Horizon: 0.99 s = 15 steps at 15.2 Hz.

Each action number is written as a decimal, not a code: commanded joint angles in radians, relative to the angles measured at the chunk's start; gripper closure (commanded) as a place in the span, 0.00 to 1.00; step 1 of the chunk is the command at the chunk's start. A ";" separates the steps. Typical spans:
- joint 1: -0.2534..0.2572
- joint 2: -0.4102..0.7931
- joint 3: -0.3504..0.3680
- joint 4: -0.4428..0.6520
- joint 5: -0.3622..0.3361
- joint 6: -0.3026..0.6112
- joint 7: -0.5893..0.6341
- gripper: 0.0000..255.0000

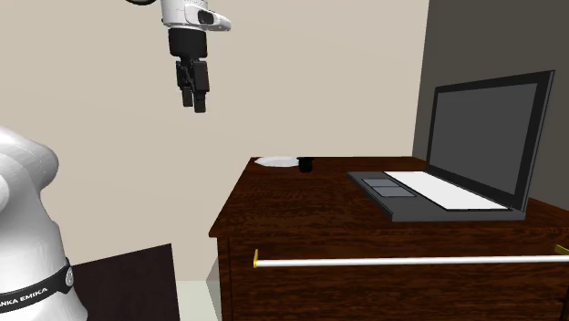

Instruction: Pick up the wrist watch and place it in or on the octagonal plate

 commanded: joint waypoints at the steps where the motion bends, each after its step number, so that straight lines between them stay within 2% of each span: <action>1: 0.000 0.000 0.000 0.000 0.000 0.000 0.000 0.00; 8: 0.014 0.252 0.047 0.094 0.001 0.156 0.037 0.00; 15: 0.023 0.518 0.085 0.252 -0.020 0.260 0.082 0.00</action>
